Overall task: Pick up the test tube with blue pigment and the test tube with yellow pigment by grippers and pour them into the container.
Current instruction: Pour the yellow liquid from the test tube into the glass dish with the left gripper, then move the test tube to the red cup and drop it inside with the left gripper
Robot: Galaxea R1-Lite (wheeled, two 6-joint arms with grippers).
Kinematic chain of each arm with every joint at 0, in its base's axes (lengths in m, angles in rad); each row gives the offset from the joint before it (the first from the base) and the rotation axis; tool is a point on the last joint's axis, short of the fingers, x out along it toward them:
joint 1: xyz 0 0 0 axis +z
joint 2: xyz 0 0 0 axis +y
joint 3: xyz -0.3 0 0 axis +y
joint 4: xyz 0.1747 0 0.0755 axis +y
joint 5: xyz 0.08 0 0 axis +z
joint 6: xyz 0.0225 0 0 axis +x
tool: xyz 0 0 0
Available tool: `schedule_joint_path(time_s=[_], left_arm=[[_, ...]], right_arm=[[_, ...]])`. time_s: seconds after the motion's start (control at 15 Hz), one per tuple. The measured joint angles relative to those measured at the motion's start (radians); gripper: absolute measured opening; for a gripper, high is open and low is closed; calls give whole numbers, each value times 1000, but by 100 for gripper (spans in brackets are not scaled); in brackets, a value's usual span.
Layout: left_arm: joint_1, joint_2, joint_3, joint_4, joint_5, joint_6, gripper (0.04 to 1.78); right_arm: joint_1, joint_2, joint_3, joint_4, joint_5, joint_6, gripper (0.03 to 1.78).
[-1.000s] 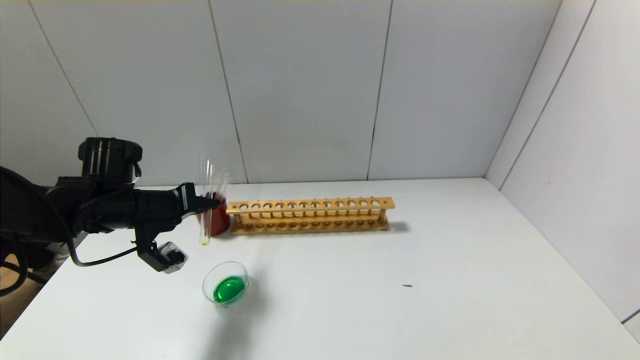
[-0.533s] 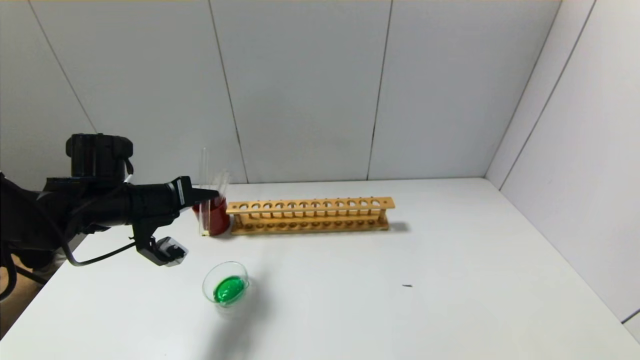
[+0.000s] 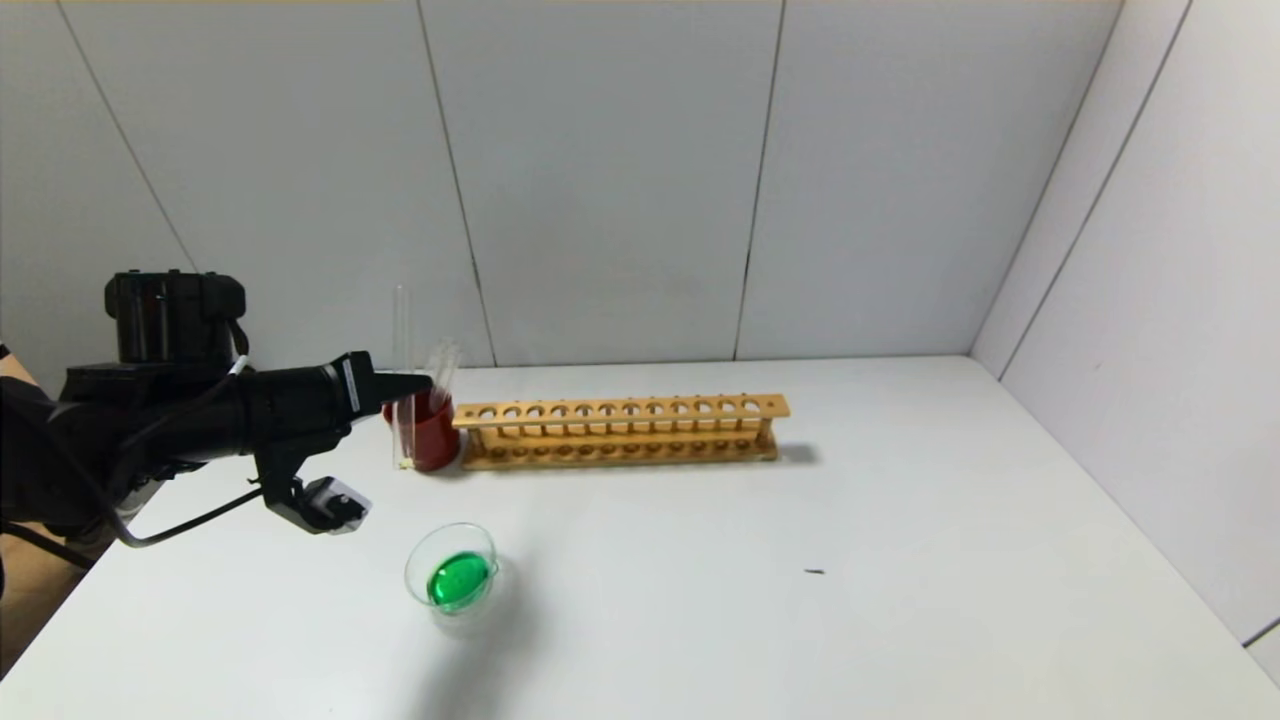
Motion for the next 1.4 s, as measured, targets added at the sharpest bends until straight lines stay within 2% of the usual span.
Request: schedule_joint_path(time_s=[0.2, 0.33, 0.47, 0.6, 0.8, 1.0, 1.2, 1.4], left_arm=[[3, -6, 16, 9, 14, -52, 31], [9, -6, 31, 9, 25, -200, 31], [11, -12, 39, 4, 32, -428, 31], [11, -33, 43, 0, 76, -733, 31], [-7, -87, 31, 5, 206, -1229, 31], [-30, -128, -59, 40, 340, -1726, 31], [-35, -145, -164, 134, 352, -2139, 31], [-31, -132, -218, 147, 351, -2485, 31]], right_arm=[[-1, 0, 0, 0, 0, 0, 175], [0, 0, 0, 0, 0, 0, 175], [-1, 0, 0, 0, 0, 0, 175], [0, 0, 0, 0, 0, 0, 175], [0, 0, 0, 0, 0, 0, 175], [0, 0, 0, 0, 0, 0, 175], [0, 0, 0, 0, 0, 0, 175], [0, 0, 0, 0, 0, 0, 175]])
